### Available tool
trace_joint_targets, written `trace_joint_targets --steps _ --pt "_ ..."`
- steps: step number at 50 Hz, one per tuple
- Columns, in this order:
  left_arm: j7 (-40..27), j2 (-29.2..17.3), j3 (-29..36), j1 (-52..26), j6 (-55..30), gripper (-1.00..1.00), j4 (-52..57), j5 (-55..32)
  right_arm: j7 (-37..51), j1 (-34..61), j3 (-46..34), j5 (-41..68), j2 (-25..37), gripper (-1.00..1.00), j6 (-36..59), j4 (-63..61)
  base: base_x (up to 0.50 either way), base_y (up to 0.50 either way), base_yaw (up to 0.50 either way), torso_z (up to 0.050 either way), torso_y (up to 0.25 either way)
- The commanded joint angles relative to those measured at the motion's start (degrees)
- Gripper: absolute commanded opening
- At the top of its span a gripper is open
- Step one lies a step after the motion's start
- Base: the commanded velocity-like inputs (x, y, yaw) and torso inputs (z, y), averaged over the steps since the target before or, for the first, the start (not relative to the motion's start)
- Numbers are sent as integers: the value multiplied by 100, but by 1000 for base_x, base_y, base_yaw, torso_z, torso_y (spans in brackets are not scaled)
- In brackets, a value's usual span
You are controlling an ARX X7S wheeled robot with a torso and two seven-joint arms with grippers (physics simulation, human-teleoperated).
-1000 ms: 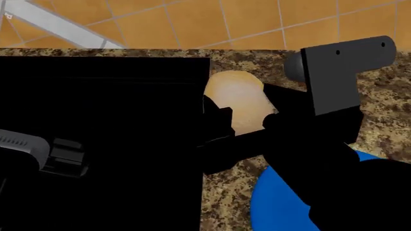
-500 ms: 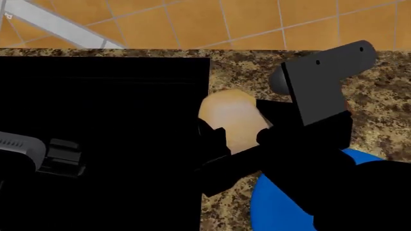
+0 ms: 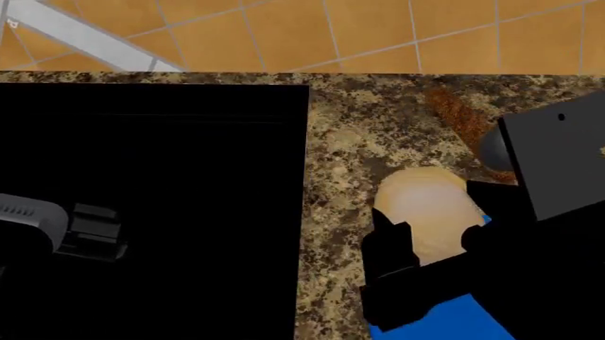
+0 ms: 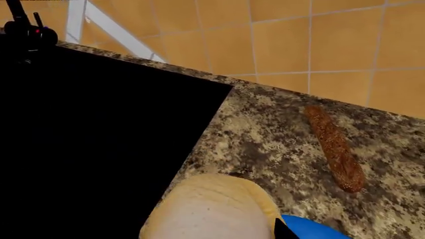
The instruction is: Pick the chicken breast from the sink and place it on the plate located on the counter
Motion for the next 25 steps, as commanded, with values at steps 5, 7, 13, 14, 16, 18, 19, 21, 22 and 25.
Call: trace_joint_targets --steps 5,7,13,14,16,18,19,21,22,25 --pt "9 0 113 -118 -50 100 -38 -6 1020 -446 86 740 796 -100 -969 -193 0 0 0 0 0" --pt "-5 0 119 -121 -51 100 -37 -24 1029 -567 130 772 884 -100 -985 -205 0 0 0 0 0" --pt "-57 -22 146 -126 -44 100 -48 -56 1042 -853 201 752 1077 -100 -987 -193 0 0 0 0 0" --pt "-62 -26 149 -130 -50 100 -46 -63 1053 -874 201 760 1098 -100 -988 -197 0 0 0 0 0" --pt "-77 -30 149 -138 -53 100 -45 -77 1083 -985 264 826 1180 -100 -1037 -241 0 0 0 0 0" --pt "-90 -33 156 -140 -35 100 -68 -97 1087 -1096 314 834 1231 -100 -1066 -258 0 0 0 0 0" --pt "-97 -39 160 -140 -34 100 -66 -102 1103 -1167 322 860 1265 -100 -1077 -266 0 0 0 0 0" --pt "-102 -47 150 -144 -40 100 -62 -123 1133 -1215 325 903 1311 -100 -1087 -295 0 0 0 0 0" --pt "-108 -53 148 -144 -37 100 -67 -131 1169 -1208 299 951 1332 -100 -1091 -301 0 0 0 0 0" --pt "-122 -63 145 -143 -40 100 -52 -154 1176 -1211 249 920 1309 -100 -1077 -285 0 0 0 0 0"
